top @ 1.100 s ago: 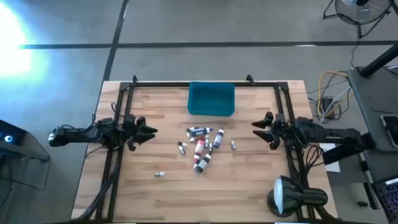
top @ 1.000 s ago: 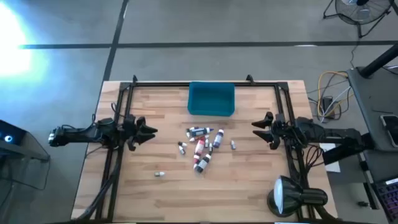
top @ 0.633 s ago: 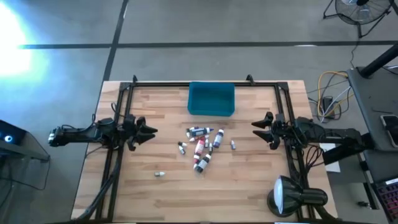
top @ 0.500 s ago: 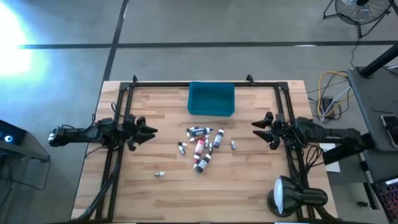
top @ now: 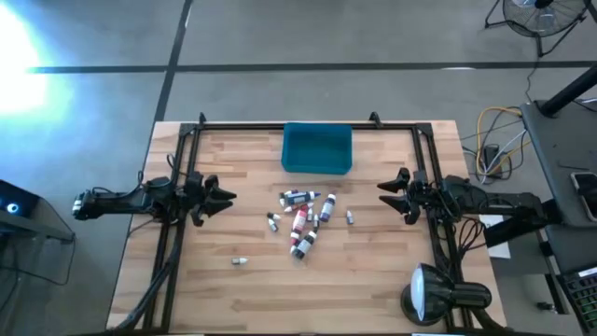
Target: Pick & Place food coloring
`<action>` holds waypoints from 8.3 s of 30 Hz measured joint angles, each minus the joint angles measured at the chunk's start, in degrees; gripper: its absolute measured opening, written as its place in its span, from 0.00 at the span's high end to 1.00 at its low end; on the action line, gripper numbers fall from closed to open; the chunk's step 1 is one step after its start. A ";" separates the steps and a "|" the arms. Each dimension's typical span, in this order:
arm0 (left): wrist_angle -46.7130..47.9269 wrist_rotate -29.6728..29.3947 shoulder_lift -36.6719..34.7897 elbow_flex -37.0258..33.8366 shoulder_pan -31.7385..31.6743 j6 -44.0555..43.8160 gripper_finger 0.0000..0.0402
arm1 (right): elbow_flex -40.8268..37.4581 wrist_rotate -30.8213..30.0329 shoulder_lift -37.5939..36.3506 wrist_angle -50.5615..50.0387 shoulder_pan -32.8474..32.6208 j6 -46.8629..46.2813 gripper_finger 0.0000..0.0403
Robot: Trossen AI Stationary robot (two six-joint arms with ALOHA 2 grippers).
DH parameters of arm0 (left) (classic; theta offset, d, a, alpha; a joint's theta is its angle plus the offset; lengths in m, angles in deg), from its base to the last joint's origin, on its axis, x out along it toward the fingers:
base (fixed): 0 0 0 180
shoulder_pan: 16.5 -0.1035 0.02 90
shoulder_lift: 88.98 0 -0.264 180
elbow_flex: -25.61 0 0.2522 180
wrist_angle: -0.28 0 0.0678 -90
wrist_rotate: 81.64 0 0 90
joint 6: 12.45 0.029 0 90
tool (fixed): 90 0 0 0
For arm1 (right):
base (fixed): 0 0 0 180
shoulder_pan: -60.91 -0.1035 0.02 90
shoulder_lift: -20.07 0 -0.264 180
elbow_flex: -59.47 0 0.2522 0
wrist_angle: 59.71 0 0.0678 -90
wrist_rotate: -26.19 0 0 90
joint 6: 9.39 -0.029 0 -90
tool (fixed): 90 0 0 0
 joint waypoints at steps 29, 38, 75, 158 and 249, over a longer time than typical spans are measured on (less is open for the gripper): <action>-0.02 0.00 0.00 0.00 -0.02 -0.02 0.66 | 0.02 -4.63 5.82 -1.40 -0.03 -52.11 0.44; 0.14 -0.02 0.00 -0.01 -0.02 -0.01 0.66 | 0.04 -0.68 23.35 -2.25 -0.03 -60.15 0.44; 0.20 -0.02 0.11 0.00 -0.04 0.00 0.66 | 53.41 -4.43 93.23 -42.88 -3.79 -56.96 0.44; 0.44 -0.02 0.33 0.00 -0.02 0.00 0.66 | 70.55 -13.91 95.61 -41.36 21.10 -20.45 0.88; 41.14 -1.15 40.16 25.52 17.76 -3.90 0.68 | 59.85 -7.32 91.50 -48.48 -3.54 -49.00 0.40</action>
